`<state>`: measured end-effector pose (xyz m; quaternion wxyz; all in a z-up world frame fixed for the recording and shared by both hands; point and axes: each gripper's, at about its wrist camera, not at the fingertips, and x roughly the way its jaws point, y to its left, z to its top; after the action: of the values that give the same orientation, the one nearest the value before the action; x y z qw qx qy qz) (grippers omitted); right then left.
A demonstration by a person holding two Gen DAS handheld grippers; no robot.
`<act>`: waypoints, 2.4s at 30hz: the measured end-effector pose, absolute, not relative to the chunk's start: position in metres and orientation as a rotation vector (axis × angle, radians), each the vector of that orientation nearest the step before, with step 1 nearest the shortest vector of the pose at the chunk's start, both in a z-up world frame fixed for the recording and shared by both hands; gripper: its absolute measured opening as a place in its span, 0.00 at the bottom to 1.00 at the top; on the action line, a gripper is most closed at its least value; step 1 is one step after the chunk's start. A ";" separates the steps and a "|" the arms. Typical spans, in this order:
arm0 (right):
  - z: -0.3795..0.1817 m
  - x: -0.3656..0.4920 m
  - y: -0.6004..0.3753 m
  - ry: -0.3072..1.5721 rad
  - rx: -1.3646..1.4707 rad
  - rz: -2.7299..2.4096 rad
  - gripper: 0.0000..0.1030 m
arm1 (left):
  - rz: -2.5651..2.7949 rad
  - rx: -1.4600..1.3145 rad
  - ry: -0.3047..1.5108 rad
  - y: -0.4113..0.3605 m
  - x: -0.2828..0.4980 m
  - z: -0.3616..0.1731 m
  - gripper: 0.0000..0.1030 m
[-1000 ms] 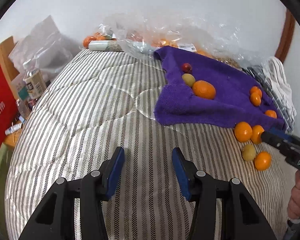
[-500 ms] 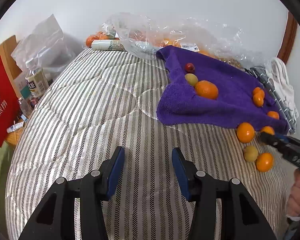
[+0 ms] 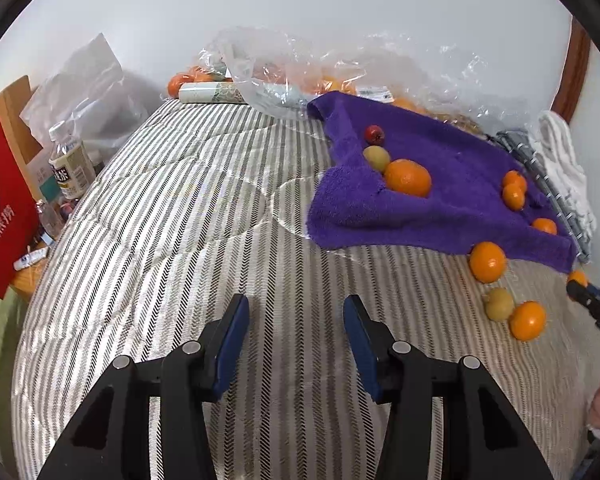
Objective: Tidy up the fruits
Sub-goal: 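Grasp another orange with the left tool while the right tool holds its orange, then carry the orange with the left tool while the right tool carries its orange over the towel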
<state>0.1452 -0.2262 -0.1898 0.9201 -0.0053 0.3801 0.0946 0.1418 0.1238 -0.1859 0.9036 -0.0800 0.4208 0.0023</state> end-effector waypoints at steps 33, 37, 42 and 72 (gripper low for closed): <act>-0.203 0.144 -0.244 0.809 0.078 0.193 0.33 | -0.317 -0.193 0.805 0.005 0.177 -0.175 0.30; -0.202 0.144 -0.249 0.801 0.101 0.182 0.33 | -0.318 -0.188 0.755 0.007 0.169 -0.168 0.30; -0.201 0.143 -0.246 0.804 0.089 0.176 0.33 | -0.275 -0.166 0.698 0.011 0.164 -0.160 0.30; -0.194 0.135 -0.250 0.742 0.128 0.207 0.33 | -0.188 -0.254 0.620 0.032 0.158 -0.153 0.30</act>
<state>0.1346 -0.2503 -0.1936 0.9248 0.0624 0.3615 0.1010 0.1582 0.0316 -0.1531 0.9401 -0.1243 0.3039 -0.0922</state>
